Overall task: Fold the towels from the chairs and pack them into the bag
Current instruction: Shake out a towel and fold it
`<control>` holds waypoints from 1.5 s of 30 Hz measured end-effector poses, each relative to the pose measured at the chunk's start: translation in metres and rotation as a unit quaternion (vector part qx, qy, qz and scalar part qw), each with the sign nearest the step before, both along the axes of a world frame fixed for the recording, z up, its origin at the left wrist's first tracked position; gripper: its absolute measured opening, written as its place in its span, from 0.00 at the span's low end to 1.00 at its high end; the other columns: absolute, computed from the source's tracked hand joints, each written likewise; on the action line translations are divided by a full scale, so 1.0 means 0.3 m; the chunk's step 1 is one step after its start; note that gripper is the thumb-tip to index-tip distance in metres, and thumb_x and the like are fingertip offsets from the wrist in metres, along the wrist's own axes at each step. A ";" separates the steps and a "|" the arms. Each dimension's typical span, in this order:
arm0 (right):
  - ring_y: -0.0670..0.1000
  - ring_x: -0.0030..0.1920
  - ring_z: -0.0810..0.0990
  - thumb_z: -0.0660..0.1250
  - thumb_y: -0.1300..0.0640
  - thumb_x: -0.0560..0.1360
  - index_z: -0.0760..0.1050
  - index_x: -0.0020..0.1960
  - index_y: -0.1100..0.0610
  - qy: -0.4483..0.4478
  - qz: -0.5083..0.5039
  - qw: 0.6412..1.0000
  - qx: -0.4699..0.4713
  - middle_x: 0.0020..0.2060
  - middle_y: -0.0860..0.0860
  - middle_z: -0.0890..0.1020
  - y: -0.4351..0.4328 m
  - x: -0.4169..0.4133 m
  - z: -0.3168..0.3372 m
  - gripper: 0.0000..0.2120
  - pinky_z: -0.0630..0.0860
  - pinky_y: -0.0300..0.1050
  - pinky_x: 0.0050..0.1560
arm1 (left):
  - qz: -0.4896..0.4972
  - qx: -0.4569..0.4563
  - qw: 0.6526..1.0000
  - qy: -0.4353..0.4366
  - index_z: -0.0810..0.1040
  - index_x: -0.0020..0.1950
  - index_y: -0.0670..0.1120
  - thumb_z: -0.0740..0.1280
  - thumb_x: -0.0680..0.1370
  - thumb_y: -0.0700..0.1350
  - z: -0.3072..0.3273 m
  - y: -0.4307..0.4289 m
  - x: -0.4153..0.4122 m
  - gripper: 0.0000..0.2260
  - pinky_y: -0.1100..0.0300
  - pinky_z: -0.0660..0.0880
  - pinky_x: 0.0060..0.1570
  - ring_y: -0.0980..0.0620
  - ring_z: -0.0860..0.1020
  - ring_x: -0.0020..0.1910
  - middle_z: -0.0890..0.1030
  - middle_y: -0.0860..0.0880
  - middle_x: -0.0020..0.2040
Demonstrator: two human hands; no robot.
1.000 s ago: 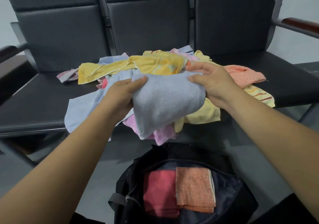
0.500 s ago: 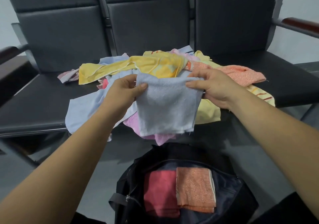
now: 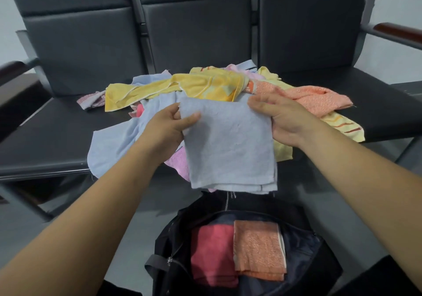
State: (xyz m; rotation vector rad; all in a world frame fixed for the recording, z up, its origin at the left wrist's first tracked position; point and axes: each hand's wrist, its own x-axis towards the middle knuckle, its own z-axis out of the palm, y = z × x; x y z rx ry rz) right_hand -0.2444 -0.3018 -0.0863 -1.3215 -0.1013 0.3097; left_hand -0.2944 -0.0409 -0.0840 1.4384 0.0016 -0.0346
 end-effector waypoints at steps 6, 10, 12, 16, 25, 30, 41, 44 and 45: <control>0.55 0.63 0.80 0.79 0.63 0.70 0.80 0.62 0.49 -0.154 -0.028 0.924 -0.348 0.64 0.53 0.81 -0.034 0.002 0.009 0.23 0.79 0.56 0.64 | 0.046 0.147 0.987 -0.044 0.84 0.56 0.40 0.74 0.75 0.37 -0.001 0.021 -0.012 0.09 0.58 0.81 0.57 0.49 0.86 0.52 0.87 0.44 0.50; 0.53 0.57 0.81 0.77 0.59 0.73 0.82 0.58 0.53 -0.196 -0.095 0.908 -0.359 0.55 0.50 0.83 -0.017 -0.031 0.031 0.14 0.79 0.47 0.55 | 0.073 0.128 0.986 -0.076 0.85 0.55 0.40 0.75 0.75 0.40 -0.004 0.005 -0.011 0.09 0.59 0.79 0.58 0.51 0.85 0.53 0.87 0.46 0.51; 0.54 0.55 0.81 0.75 0.58 0.75 0.83 0.49 0.50 -0.214 -0.111 0.918 -0.316 0.49 0.49 0.83 -0.020 -0.044 0.045 0.05 0.79 0.46 0.51 | 0.091 0.112 0.985 -0.098 0.86 0.52 0.41 0.75 0.76 0.43 0.003 0.000 -0.013 0.07 0.57 0.78 0.59 0.52 0.84 0.53 0.87 0.46 0.50; 0.54 0.55 0.85 0.74 0.59 0.77 0.83 0.56 0.53 -0.120 -0.089 0.982 -0.116 0.52 0.52 0.86 -0.038 -0.045 0.053 0.08 0.80 0.57 0.62 | 0.082 0.073 0.984 -0.142 0.86 0.51 0.45 0.73 0.78 0.43 0.016 -0.013 -0.025 0.04 0.50 0.77 0.64 0.49 0.83 0.57 0.86 0.48 0.53; 0.55 0.63 0.83 0.70 0.45 0.76 0.77 0.69 0.54 0.079 0.047 0.996 0.017 0.63 0.54 0.84 -0.069 -0.014 -0.038 0.24 0.80 0.55 0.61 | 0.074 0.048 0.993 -0.080 0.80 0.64 0.55 0.67 0.82 0.48 -0.074 -0.093 -0.017 0.10 0.66 0.79 0.45 0.60 0.84 0.51 0.87 0.58 0.51; 0.52 0.46 0.88 0.65 0.67 0.79 0.78 0.63 0.60 0.191 0.049 0.979 -0.059 0.47 0.55 0.88 -0.068 -0.063 -0.286 0.13 0.85 0.46 0.44 | 0.039 0.117 0.992 0.031 0.78 0.67 0.54 0.68 0.82 0.49 -0.270 -0.108 -0.044 0.14 0.56 0.82 0.47 0.53 0.85 0.50 0.86 0.52 0.54; 0.56 0.52 0.84 0.69 0.66 0.79 0.77 0.65 0.63 0.360 0.057 0.901 -0.233 0.56 0.58 0.85 -0.160 -0.119 -0.755 0.14 0.81 0.54 0.47 | -0.104 0.151 0.951 0.248 0.74 0.70 0.54 0.69 0.81 0.40 -0.784 -0.146 -0.114 0.19 0.52 0.82 0.40 0.45 0.85 0.49 0.84 0.44 0.57; 0.56 0.50 0.83 0.68 0.68 0.79 0.77 0.62 0.64 0.419 0.072 0.863 -0.271 0.51 0.58 0.84 -0.177 -0.141 -0.930 0.12 0.81 0.56 0.45 | -0.138 0.169 0.928 0.303 0.74 0.70 0.53 0.68 0.81 0.39 -0.945 -0.184 -0.118 0.18 0.62 0.76 0.29 0.56 0.81 0.33 0.82 0.46 0.47; 0.57 0.49 0.83 0.68 0.69 0.79 0.77 0.61 0.64 0.440 0.076 0.848 -0.285 0.50 0.59 0.84 -0.184 -0.148 -0.985 0.11 0.81 0.56 0.43 | -0.145 0.175 0.919 0.321 0.74 0.69 0.53 0.68 0.81 0.39 -0.994 -0.189 -0.119 0.18 0.64 0.74 0.26 0.57 0.79 0.30 0.81 0.47 0.45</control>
